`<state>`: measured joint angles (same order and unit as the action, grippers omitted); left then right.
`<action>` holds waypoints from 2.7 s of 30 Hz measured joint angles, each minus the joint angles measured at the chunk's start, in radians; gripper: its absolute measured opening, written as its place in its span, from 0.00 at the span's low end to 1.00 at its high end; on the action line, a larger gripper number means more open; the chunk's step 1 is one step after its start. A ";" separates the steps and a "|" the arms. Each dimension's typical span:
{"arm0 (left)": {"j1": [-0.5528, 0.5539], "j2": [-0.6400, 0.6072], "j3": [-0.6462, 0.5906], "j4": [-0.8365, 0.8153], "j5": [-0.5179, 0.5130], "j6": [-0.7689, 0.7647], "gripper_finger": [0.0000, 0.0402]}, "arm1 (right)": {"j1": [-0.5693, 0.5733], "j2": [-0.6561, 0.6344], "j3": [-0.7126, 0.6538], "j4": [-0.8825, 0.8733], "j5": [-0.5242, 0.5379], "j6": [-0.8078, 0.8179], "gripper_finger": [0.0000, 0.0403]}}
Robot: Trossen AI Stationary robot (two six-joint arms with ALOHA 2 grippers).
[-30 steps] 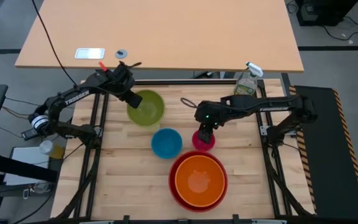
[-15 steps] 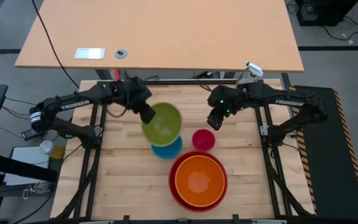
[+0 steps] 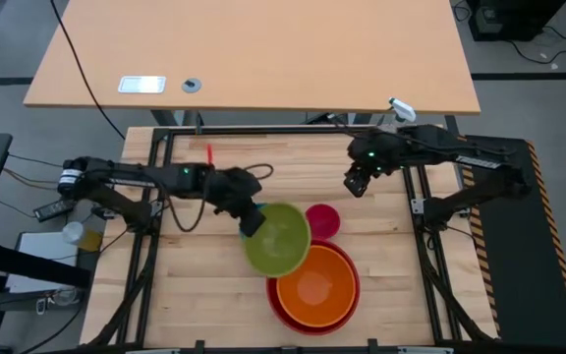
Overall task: Nest bowls inside each other
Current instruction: Stack the green bowl on top of the orange bowl
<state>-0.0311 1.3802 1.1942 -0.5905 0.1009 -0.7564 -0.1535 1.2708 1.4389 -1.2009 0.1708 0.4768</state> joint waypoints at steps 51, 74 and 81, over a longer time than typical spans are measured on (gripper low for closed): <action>-0.182 0.624 0.496 -0.079 -0.082 -0.059 0.03 | 0.043 -0.362 -0.313 0.137 -0.084 0.131 0.46; -0.215 0.672 0.497 -0.093 -0.110 0.054 0.19 | 0.043 -0.342 -0.313 0.175 -0.067 0.080 0.46; -0.215 0.672 0.497 -0.093 -0.104 0.065 0.33 | 0.043 -0.341 -0.313 0.175 -0.067 0.080 0.46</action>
<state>-0.2459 2.0518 1.6913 -0.6830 -0.0029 -0.6914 -0.1104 0.9295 1.1259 -1.0256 0.1036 0.5571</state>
